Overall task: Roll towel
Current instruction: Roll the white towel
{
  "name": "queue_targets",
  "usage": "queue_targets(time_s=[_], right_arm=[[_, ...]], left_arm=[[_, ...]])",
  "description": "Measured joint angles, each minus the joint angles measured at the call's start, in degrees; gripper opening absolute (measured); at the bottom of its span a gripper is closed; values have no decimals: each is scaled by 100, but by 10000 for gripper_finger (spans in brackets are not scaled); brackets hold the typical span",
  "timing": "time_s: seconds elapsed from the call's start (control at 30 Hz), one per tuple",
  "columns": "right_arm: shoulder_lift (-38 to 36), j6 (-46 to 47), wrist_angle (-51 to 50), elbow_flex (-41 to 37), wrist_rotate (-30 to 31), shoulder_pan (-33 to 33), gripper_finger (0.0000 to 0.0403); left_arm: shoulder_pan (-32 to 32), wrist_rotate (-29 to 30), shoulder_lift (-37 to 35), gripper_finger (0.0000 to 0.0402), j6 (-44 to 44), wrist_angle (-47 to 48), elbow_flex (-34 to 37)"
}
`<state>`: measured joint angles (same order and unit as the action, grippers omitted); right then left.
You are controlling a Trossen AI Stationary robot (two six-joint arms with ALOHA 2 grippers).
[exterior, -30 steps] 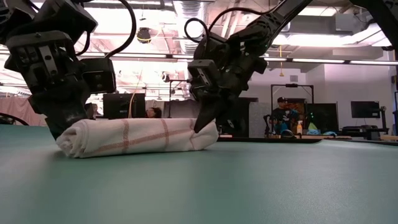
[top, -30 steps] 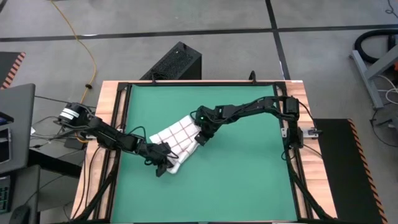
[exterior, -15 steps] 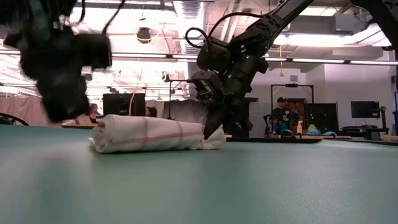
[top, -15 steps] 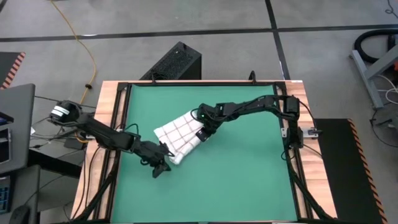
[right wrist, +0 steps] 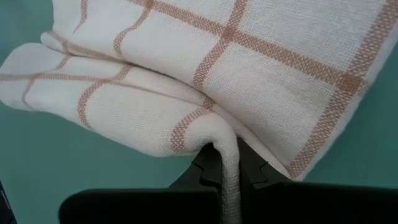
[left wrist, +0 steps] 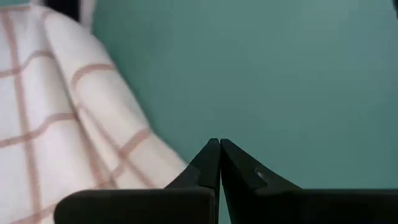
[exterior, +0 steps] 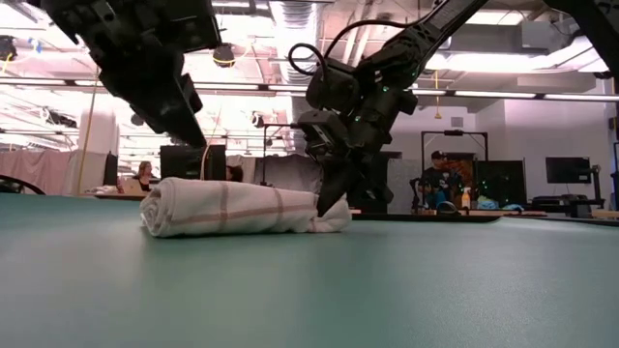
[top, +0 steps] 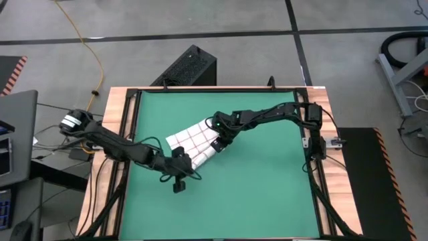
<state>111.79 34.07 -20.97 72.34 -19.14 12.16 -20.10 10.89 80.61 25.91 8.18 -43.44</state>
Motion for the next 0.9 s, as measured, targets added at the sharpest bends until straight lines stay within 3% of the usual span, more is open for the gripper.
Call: queue_targets(time_s=[0.33, 0.6, 0.9], right_arm=[[0, -122, 20, 0, 0, -9, 21], [2, -199, 40, 1, -2, -9, 21], [2, -245, 34, 1, -20, -9, 21]], left_arm=[[-111, -295, 795, 0, 119, 159, -376], [-100, 291, 692, 0, 430, 765, -370], [-61, 549, 640, 0, 623, 1192, -370]])
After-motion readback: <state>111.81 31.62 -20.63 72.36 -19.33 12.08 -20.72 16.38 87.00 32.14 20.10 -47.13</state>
